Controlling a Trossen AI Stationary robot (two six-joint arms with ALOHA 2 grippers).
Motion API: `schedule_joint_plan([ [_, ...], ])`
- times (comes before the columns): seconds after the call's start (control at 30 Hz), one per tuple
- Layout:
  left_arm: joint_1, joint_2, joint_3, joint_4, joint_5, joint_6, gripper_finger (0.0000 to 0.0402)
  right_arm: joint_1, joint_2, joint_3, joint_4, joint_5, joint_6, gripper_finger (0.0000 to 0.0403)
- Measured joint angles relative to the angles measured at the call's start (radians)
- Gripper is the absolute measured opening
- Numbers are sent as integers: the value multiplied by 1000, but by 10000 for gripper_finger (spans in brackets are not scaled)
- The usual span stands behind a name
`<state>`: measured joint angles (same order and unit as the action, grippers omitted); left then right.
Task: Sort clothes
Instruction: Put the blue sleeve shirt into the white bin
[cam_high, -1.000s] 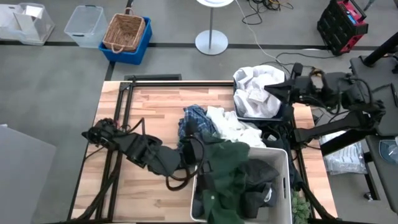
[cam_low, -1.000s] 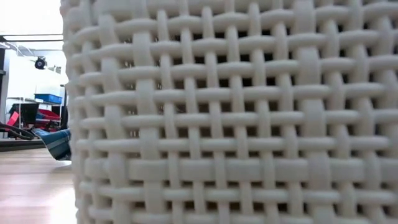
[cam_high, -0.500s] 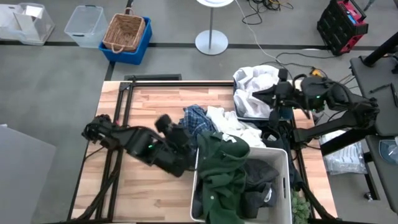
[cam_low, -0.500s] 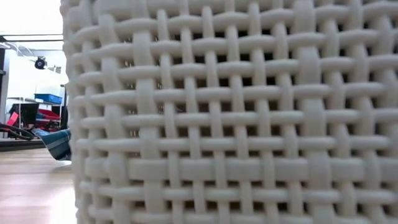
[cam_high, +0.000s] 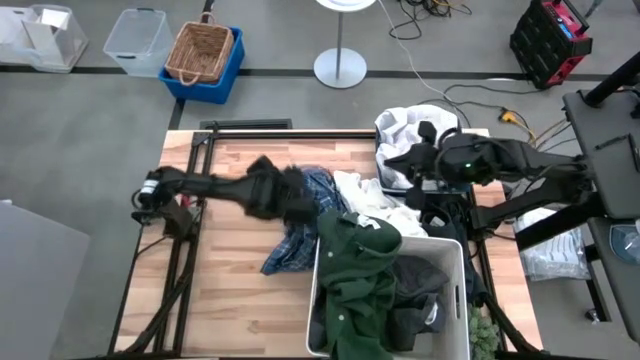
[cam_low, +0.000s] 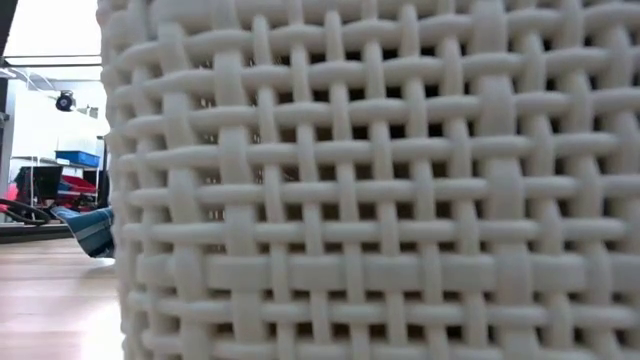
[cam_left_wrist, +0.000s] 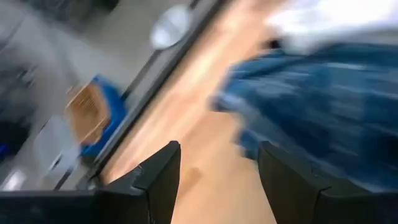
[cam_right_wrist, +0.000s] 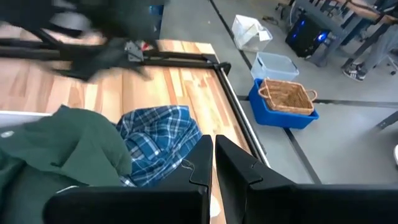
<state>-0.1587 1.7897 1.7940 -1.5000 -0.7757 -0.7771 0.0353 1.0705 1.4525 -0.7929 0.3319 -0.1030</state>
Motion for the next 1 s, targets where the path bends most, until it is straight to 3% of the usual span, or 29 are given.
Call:
schedule_joint_plan([
  [0.17, 111, -53, -141, 112, 70, 61, 192, 0, 50, 0, -2, 0, -2, 13],
  [0.47, 239, -200, -403, 539, 388, 305, 192, 0, 102, 0, -28, 0, -5, 13],
  [0.67, 249, -273, -554, 669, 502, 328, 192, 0, 98, 0, -41, 0, -12, 13],
  [0.83, 249, -287, -743, 988, 606, 328, 192, 0, 89, 0, -40, 0, -12, 13],
  [1.0, 251, -238, -866, 1265, 617, 344, 192, 0, 86, 0, -40, 0, -12, 13],
])
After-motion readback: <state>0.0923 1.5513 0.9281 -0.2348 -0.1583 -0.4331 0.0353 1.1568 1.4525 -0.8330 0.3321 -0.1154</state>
